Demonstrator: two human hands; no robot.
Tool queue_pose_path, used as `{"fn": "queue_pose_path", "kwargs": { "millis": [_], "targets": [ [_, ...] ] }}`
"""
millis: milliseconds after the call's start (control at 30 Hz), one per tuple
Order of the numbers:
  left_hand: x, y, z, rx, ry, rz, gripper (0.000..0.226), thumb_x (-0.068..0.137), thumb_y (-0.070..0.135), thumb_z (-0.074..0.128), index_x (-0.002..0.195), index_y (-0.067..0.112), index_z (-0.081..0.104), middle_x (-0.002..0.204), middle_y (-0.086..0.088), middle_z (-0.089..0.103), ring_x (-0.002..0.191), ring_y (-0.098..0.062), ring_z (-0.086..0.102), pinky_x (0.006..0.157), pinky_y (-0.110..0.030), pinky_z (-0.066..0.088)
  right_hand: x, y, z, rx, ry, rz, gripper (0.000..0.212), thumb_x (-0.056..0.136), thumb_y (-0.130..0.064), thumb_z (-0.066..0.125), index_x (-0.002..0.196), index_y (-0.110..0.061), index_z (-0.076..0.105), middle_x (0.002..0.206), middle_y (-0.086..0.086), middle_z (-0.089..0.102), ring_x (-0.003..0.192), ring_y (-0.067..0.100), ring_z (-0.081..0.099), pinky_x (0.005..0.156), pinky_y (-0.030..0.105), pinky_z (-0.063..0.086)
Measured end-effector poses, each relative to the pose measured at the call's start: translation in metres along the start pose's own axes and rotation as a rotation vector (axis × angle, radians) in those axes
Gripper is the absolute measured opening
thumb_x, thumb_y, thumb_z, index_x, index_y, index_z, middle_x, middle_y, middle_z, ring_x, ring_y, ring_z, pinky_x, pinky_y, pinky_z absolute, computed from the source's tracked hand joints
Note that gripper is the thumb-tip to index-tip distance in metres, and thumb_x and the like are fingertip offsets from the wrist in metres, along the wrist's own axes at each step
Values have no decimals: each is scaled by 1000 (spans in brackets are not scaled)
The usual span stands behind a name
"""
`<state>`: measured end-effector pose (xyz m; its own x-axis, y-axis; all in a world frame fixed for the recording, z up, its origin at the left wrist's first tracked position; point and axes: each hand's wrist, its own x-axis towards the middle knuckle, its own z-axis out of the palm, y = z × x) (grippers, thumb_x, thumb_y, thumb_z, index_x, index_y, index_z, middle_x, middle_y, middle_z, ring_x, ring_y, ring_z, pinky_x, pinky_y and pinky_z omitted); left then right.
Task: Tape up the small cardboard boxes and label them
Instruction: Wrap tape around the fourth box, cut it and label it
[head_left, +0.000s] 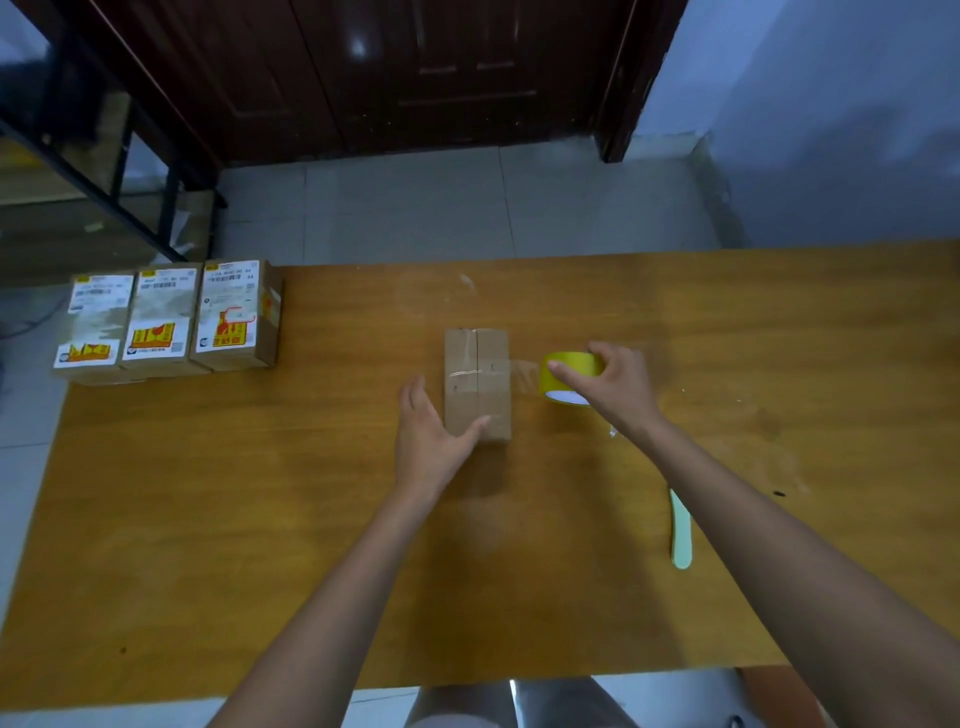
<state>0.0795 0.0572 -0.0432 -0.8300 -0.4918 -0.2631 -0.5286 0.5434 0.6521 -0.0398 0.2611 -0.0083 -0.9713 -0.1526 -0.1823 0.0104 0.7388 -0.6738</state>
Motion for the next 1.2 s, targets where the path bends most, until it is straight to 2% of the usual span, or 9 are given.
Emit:
{"fn": "queue_pose_path", "kwargs": {
  "millis": [100, 233, 400, 633, 700, 800, 867, 1000, 1200],
  "targets": [
    [-1, 15, 7, 46, 15, 33, 118, 67, 59, 79, 151, 2, 19, 156, -15, 25, 145, -27, 25, 115, -33, 27, -4, -2, 2, 5, 11, 0, 74, 75, -52, 75, 123, 2, 61, 122, 15, 65, 116, 25, 59, 94, 30, 44],
    [5, 33, 19, 206, -61, 57, 132, 63, 66, 77, 153, 1, 6, 160, -15, 14, 147, -28, 20, 117, -36, 26, -5, -5, 1, -10, 38, -5, 67, 75, -49, 77, 110, 6, 66, 107, 21, 69, 102, 30, 64, 86, 39, 49],
    [6, 38, 29, 306, -42, 51, 122, 71, 55, 74, 153, -1, 2, 157, -17, 20, 142, -31, 27, 111, -36, 32, -7, -3, -4, 15, -4, 47, 73, 76, -52, 74, 123, 3, 61, 119, 15, 66, 112, 25, 61, 87, 27, 44],
    [3, 50, 18, 280, -64, 5, 118, 67, 48, 76, 152, 0, 10, 149, -17, 30, 135, -32, 34, 105, -37, 37, -23, -7, -20, 64, -30, 70, 77, 76, -56, 72, 118, 7, 60, 120, 22, 63, 113, 33, 58, 95, 40, 47],
    [-6, 50, 8, 204, -56, -18, 113, 68, 47, 77, 151, 0, 15, 149, -18, 33, 135, -33, 35, 104, -37, 37, -31, -16, -31, 54, -43, 22, 85, 69, -60, 75, 124, 2, 58, 123, 17, 63, 115, 29, 57, 95, 37, 44],
    [-24, 49, -14, 142, 3, -31, 113, 70, 48, 77, 152, 1, 15, 150, -19, 32, 137, -33, 34, 106, -37, 35, -44, -31, -49, -4, -47, -172, 66, 60, -52, 85, 98, -5, 60, 86, 9, 64, 79, 26, 58, 68, 38, 45],
    [-36, 53, -32, 106, 55, -6, 113, 70, 48, 78, 153, 4, 15, 152, -18, 30, 139, -31, 33, 107, -38, 34, -53, -41, -61, -35, -57, -309, 52, 63, -37, 88, 81, -14, 45, 64, -6, 45, 60, 20, 42, 55, 32, 28],
    [-59, 66, -66, 29, 128, 65, 111, 71, 45, 80, 154, 8, 16, 152, -11, 30, 140, -26, 31, 108, -38, 34, -65, -53, -84, -58, -23, -428, 38, 68, -9, 76, 81, -13, 40, 67, -2, 44, 62, 23, 41, 53, 30, 21],
    [-81, 83, -93, -29, 191, 102, 111, 69, 43, 81, 154, 9, 18, 150, -7, 33, 138, -21, 33, 106, -34, 34, -77, -70, -104, -71, -9, -487, 29, 70, -8, 69, 86, -8, 44, 66, -2, 44, 62, 25, 42, 51, 35, 29]
  ]
}}
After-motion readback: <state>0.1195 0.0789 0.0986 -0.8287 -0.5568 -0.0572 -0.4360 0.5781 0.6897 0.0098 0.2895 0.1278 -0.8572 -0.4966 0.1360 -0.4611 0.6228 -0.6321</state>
